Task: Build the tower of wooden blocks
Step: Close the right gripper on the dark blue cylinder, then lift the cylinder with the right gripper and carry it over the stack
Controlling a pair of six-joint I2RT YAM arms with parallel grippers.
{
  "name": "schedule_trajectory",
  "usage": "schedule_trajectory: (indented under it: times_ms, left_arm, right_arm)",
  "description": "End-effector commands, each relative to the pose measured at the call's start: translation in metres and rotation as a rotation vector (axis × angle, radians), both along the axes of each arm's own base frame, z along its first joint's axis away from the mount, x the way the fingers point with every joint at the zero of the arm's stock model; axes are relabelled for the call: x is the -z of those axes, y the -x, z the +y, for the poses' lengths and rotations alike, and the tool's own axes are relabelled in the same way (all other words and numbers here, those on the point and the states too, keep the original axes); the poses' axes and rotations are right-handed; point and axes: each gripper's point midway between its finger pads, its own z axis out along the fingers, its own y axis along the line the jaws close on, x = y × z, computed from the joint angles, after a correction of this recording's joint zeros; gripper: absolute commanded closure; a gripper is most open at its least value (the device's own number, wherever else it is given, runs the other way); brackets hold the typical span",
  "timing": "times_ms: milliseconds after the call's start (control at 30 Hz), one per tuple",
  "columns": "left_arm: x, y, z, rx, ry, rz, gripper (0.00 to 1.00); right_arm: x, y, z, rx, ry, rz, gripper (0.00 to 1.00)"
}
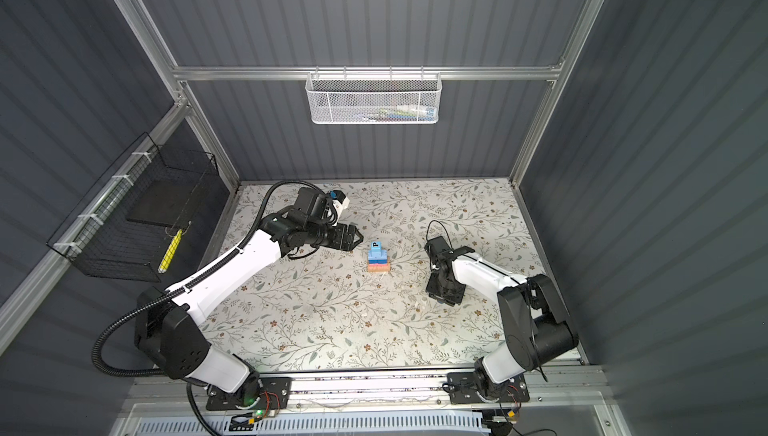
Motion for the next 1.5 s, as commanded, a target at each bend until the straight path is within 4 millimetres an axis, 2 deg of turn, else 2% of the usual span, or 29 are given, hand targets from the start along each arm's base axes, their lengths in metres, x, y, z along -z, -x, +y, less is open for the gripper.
schedule_trajectory:
  times_ms: [0, 200, 433, 600, 867, 1133, 1467]
  left_arm:
    - [-0.008, 0.0, -0.006, 0.021, 0.013, -0.011, 0.19]
    - [-0.01, 0.0, -0.006, 0.022, 0.016, -0.018, 0.19]
    - [-0.009, 0.0, -0.001, 0.018, -0.006, -0.034, 0.19]
    - [-0.011, -0.001, 0.004, 0.006, -0.024, -0.062, 0.18]
    - [-0.007, -0.003, 0.018, -0.026, -0.069, -0.094, 0.17]
    - [-0.006, -0.005, 0.038, -0.066, -0.076, -0.101, 0.16]
    - [-0.004, -0.005, 0.057, -0.105, -0.08, -0.1, 0.15]
  right_arm:
    - [0.003, 0.006, -0.003, -0.003, 0.017, 0.021, 0.67]
    - [-0.004, 0.003, -0.003, -0.01, 0.021, 0.012, 0.67]
    - [-0.023, -0.006, 0.0, -0.039, 0.021, -0.008, 0.67]
    - [-0.044, -0.015, 0.004, -0.075, 0.02, -0.021, 0.68]
    - [-0.087, -0.038, 0.014, -0.149, 0.032, -0.053, 0.68]
    - [-0.118, -0.058, 0.038, -0.246, 0.032, -0.06, 0.68]
    - [-0.143, -0.073, 0.073, -0.355, 0.033, -0.058, 0.68]
